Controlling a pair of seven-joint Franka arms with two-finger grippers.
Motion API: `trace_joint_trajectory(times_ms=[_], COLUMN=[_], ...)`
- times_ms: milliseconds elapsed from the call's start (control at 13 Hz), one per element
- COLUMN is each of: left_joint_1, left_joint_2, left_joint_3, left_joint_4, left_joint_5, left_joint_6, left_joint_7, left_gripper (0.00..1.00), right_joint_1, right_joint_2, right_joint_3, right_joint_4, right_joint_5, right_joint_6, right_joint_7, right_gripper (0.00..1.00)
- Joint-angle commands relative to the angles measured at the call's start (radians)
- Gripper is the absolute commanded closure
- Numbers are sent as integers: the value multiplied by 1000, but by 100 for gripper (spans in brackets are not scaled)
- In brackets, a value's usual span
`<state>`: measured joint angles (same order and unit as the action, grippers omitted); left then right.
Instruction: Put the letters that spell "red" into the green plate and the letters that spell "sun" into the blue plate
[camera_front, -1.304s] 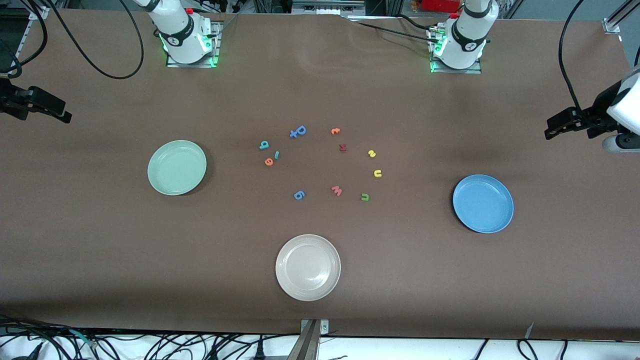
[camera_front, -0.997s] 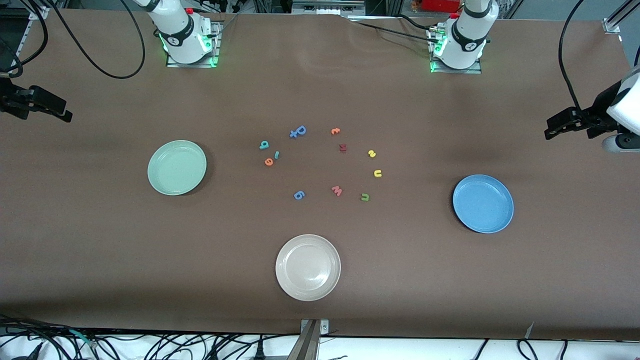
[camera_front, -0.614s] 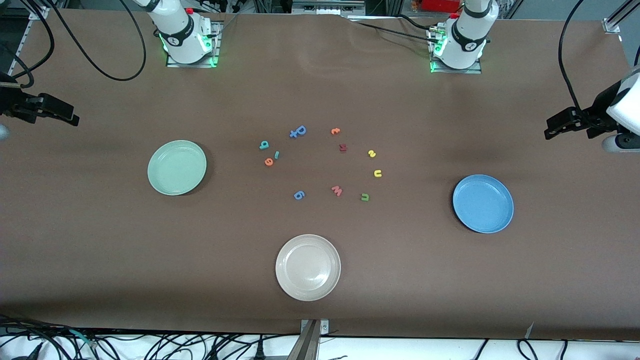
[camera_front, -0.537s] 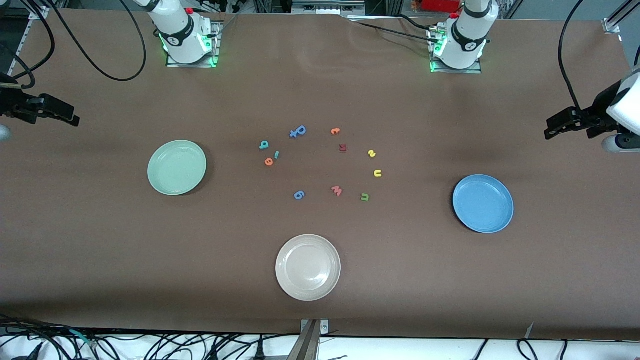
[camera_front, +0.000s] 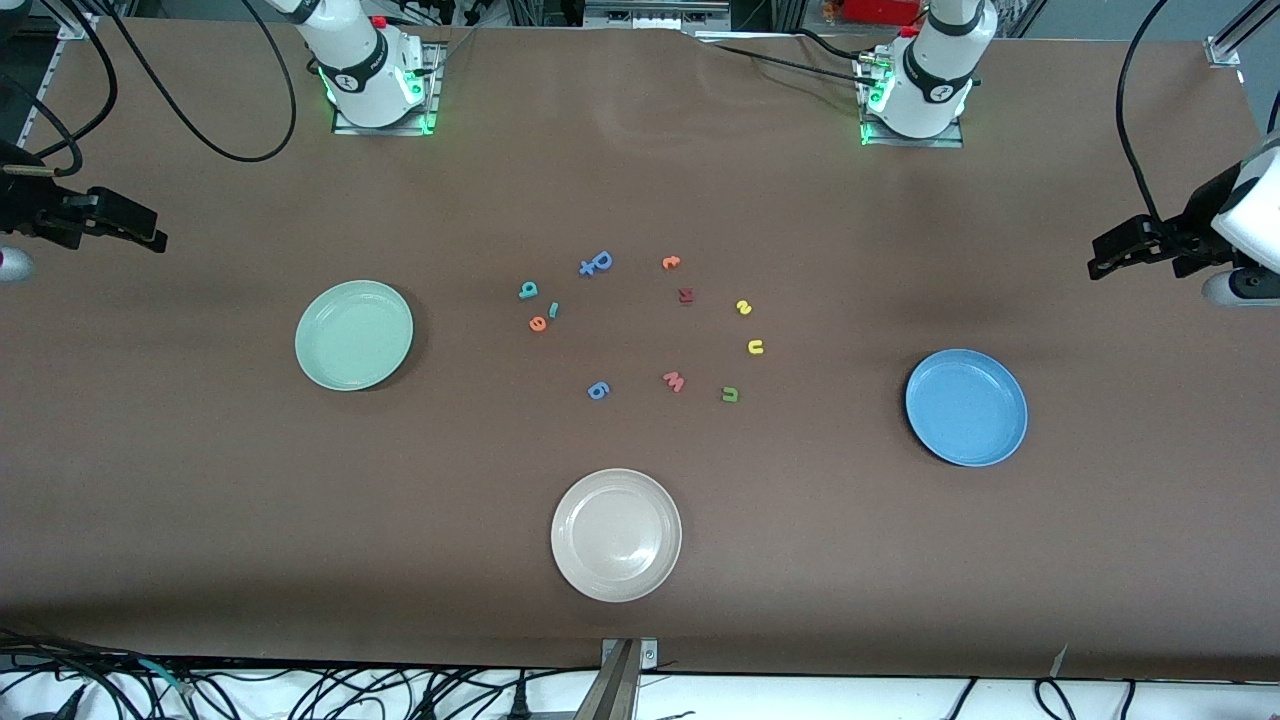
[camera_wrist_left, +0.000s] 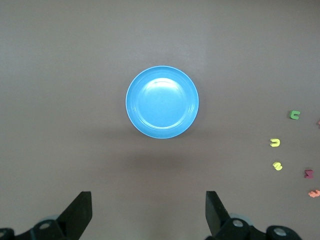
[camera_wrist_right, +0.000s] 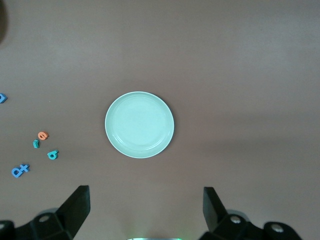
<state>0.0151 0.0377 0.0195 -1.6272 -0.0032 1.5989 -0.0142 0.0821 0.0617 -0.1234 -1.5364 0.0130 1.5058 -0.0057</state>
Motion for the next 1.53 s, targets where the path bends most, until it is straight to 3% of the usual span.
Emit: trace_joint_trajectory(times_ms=[0, 1457], left_joint_1=[2, 0], left_joint_2=[10, 17], left_joint_3=[0, -9], left_joint_4=[18, 24], left_joint_5=[-26, -24], left_joint_6=[-11, -25], left_joint_7=[22, 22], left_gripper=[0, 0], right_joint_1=[-1, 4], right_joint_2=[-2, -3], right_joint_3=[-1, 4], right_joint_4=[9, 6], right_joint_5=[-13, -13], right_joint_6=[-6, -15], right_joint_7=[-11, -13], right_gripper=[0, 0])
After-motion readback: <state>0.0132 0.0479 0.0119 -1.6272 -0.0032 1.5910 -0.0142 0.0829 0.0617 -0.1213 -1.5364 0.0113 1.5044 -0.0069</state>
